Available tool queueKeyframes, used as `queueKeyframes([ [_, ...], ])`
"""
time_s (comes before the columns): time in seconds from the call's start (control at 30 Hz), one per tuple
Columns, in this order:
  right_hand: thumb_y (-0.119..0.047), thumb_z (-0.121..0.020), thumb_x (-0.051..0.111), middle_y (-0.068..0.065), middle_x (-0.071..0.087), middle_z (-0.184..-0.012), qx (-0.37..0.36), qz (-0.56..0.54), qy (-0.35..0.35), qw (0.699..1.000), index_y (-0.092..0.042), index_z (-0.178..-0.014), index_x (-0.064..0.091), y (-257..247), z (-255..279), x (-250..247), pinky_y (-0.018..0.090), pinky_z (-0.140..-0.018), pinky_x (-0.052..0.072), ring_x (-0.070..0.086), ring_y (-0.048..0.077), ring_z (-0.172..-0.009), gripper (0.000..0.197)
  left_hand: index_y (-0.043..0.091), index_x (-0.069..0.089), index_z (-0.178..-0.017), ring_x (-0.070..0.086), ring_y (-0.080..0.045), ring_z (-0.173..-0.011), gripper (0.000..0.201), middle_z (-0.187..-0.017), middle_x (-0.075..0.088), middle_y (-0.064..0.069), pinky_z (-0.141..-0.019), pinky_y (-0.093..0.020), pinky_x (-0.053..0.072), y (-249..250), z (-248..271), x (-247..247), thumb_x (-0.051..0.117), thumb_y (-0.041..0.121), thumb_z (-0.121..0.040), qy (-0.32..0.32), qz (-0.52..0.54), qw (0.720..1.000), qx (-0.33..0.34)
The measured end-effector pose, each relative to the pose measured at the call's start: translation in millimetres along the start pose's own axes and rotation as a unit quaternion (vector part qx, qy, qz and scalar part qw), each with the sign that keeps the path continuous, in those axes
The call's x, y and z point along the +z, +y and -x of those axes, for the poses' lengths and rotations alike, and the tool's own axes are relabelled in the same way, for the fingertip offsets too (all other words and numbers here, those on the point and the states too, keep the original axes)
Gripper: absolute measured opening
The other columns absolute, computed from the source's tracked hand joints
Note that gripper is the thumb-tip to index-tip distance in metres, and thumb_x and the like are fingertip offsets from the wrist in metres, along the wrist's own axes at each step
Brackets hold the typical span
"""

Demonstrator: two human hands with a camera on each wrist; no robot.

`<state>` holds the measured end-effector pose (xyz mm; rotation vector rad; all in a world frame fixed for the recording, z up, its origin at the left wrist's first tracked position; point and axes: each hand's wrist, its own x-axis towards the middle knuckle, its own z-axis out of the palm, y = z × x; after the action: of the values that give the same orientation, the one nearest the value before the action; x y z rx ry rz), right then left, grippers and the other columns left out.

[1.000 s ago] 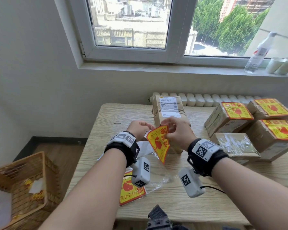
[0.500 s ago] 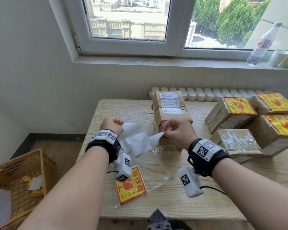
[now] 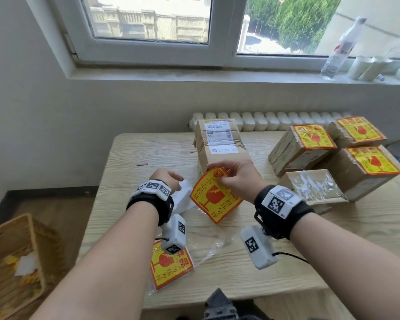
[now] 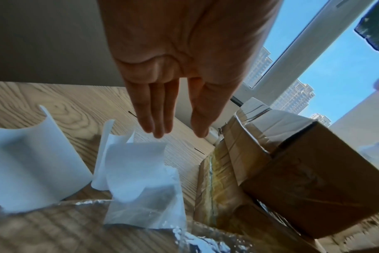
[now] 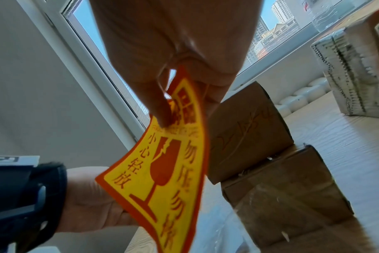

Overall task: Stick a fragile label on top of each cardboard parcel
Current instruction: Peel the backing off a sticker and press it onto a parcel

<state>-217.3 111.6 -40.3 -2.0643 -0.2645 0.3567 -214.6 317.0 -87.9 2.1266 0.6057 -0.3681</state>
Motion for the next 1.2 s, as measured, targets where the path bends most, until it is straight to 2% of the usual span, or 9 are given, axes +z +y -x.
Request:
queueKeyframes([
  [0.13, -0.004, -0.085, 0.063, -0.008, 0.069, -0.091, 0.012, 0.029, -0.014, 0.999, -0.034, -0.137, 0.047, 0, 1, -8, 0.022, -0.071, 0.053, 0.067, 0.013, -0.092, 0.062, 0.017, 0.074, -0.089, 0.064, -0.02, -0.094, 0.006, -0.097, 0.071, -0.004, -0.083, -0.032, 0.052, 21, 15, -4, 0.069, 0.02, -0.085, -0.03, 0.037, 0.997, 0.068],
  [0.3, -0.007, -0.083, 0.067, -0.002, 0.07, -0.101, -0.003, 0.05, 0.004, 0.999, -0.032, -0.139, 0.044, -2, 1, -27, 0.026, -0.072, 0.056, 0.068, 0.014, -0.092, 0.065, 0.01, 0.074, -0.085, 0.062, -0.011, -0.071, 0.035, -0.077, 0.07, 0.001, -0.079, -0.028, 0.054, 51, 38, -8, 0.075, 0.044, -0.075, -0.13, 0.085, 0.985, 0.076],
  [0.57, -0.007, -0.081, 0.07, 0.0, 0.068, -0.107, -0.035, 0.035, 0.007, 0.999, -0.026, -0.135, 0.048, -3, 17, -71, 0.035, -0.075, 0.061, 0.069, 0.016, -0.091, 0.062, 0.011, 0.073, -0.09, 0.059, -0.006, -0.064, 0.013, -0.074, 0.068, 0.001, -0.052, -0.012, 0.051, 85, 78, 16, 0.075, 0.02, -0.08, -0.125, 0.033, 0.988, 0.086],
  [0.63, -0.008, -0.079, 0.073, 0.0, 0.066, -0.111, -0.039, 0.032, 0.021, 0.998, -0.024, -0.133, 0.05, 2, 23, -84, 0.032, -0.077, 0.06, 0.066, 0.014, -0.097, 0.061, 0.009, 0.072, -0.091, 0.061, -0.009, -0.067, 0.015, -0.084, 0.069, -0.005, -0.054, -0.013, 0.054, 94, 87, 26, 0.075, 0.019, -0.08, -0.113, 0.056, 0.989, 0.08],
  [0.73, -0.011, -0.077, 0.076, -0.003, 0.059, -0.115, -0.035, 0.049, 0.052, 0.997, -0.025, -0.132, 0.051, 13, 35, -109, 0.022, -0.072, 0.054, 0.057, 0.012, -0.106, 0.062, 0.009, 0.071, -0.09, 0.064, -0.015, -0.074, 0.015, -0.091, 0.07, -0.01, -0.075, -0.026, 0.057, 108, 97, 42, 0.076, 0.019, -0.08, -0.084, 0.091, 0.99, 0.072],
  [0.87, -0.001, -0.082, 0.07, 0.002, 0.06, -0.103, 0.018, 0.008, 0.053, 0.998, -0.019, -0.132, 0.048, 31, 45, -148, 0.023, -0.067, 0.056, 0.062, 0.013, -0.092, 0.057, 0.005, 0.066, -0.103, 0.065, -0.009, -0.065, 0.023, -0.095, 0.07, -0.012, -0.058, -0.017, 0.055, 130, 110, 66, 0.071, 0.017, -0.084, -0.066, 0.139, 0.985, 0.071],
  [0.93, 0.004, -0.083, 0.066, 0.01, 0.063, -0.099, 0.039, -0.016, 0.049, 0.998, -0.016, -0.127, 0.049, 42, 51, -166, 0.031, -0.07, 0.059, 0.066, 0.017, -0.089, 0.051, 0.009, 0.065, -0.089, 0.066, -0.015, -0.075, 0.01, -0.098, 0.071, -0.014, -0.071, -0.024, 0.056, 140, 116, 82, 0.071, 0.015, -0.084, -0.068, 0.17, 0.981, 0.069],
  [1.03, 0.001, -0.085, 0.065, 0.011, 0.064, -0.098, 0.047, -0.028, 0.085, 0.995, -0.014, -0.108, 0.051, 62, 59, -187, 0.031, -0.065, 0.059, 0.068, 0.019, -0.086, 0.031, 0.013, 0.06, -0.078, 0.062, -0.014, -0.069, 0.013, -0.081, 0.067, -0.009, -0.066, -0.024, 0.055, 153, 121, 108, 0.07, 0.009, -0.084, -0.061, 0.195, 0.976, 0.074],
  [1.2, -0.003, -0.082, 0.068, 0.006, 0.063, -0.088, 0.04, -0.005, 0.18, 0.983, -0.02, -0.077, 0.05, 92, 68, -214, 0.044, -0.072, 0.06, 0.068, 0.023, -0.084, 0.025, 0.007, 0.061, -0.1, 0.065, -0.015, -0.074, 0.015, -0.092, 0.069, -0.011, -0.074, -0.029, 0.056, 178, 131, 152, 0.067, 0.007, -0.086, -0.046, 0.188, 0.978, 0.08],
])
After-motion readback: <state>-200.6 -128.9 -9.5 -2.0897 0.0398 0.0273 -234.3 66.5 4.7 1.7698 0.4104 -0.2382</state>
